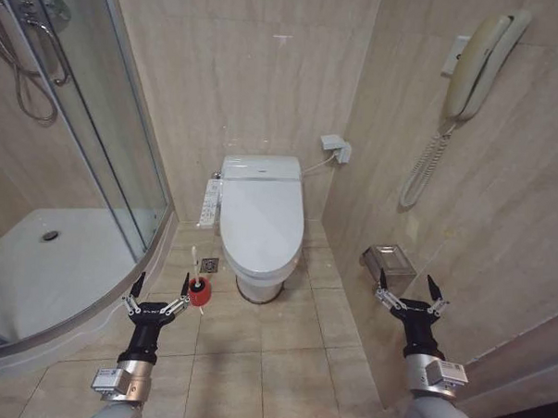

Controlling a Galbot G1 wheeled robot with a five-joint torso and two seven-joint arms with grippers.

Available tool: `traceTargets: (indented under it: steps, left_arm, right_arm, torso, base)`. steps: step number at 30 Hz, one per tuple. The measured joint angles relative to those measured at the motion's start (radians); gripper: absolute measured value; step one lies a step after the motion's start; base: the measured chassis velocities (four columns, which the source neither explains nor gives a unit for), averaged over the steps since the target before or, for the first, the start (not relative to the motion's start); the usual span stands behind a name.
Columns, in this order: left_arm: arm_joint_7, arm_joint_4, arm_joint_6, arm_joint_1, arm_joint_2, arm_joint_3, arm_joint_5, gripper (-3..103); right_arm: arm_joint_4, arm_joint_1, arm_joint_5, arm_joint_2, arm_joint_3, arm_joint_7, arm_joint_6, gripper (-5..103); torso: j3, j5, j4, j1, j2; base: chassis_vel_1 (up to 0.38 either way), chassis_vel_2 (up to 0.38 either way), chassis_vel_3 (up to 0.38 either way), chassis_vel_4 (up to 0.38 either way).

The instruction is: Open the toilet lid, clean the toilet bowl with a toilet brush, close the toilet lid, and flush.

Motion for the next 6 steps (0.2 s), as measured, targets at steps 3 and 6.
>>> traceTargets:
  steps: [3,6]
  left_arm:
    - [0.0,0.0,0.0,0.0,0.0,0.0,0.0,100]
    - [0.0,0.0,0.0,0.0,0.0,0.0,0.0,100]
  right_arm:
    - [0.0,0.0,0.0,0.0,0.0,0.0,0.0,100]
    - [0.0,0.0,0.0,0.0,0.0,0.0,0.0,100]
  torso:
    - [0.0,0.0,0.0004,0.0,0.0]
    - [0.0,-0.0001,0.0004,0.0,0.0]
  base:
    - [0.0,0.0,0.0,0.0]
    - [0.0,0.0,0.0,0.0]
